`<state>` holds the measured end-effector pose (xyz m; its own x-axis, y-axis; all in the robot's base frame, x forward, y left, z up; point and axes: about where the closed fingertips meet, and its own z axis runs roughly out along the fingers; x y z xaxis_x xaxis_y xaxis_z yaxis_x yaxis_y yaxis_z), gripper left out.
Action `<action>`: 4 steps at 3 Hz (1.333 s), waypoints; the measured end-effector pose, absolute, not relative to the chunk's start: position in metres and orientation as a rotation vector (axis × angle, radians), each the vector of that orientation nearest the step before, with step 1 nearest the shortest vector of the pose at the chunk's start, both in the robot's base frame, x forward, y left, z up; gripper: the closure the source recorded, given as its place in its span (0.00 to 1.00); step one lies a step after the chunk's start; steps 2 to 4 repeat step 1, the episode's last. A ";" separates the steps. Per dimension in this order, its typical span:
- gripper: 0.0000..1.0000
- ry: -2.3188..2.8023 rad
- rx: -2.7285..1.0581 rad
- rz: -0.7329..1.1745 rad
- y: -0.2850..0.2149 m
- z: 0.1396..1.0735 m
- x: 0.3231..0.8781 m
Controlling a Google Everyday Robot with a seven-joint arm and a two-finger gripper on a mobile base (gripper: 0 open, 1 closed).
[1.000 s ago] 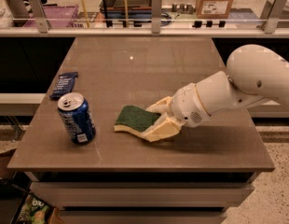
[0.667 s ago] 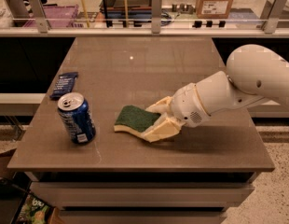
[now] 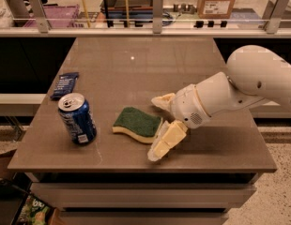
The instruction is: Move sponge near pepsi can
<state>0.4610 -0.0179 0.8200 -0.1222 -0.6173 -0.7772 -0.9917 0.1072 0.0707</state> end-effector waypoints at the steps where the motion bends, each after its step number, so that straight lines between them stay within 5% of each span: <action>1: 0.00 1.808 -1.568 0.829 -0.018 0.820 0.461; 4: 0.00 1.808 -1.568 0.829 -0.018 0.820 0.461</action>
Offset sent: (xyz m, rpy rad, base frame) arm 0.0000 0.0000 0.0000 0.0000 0.0000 0.0000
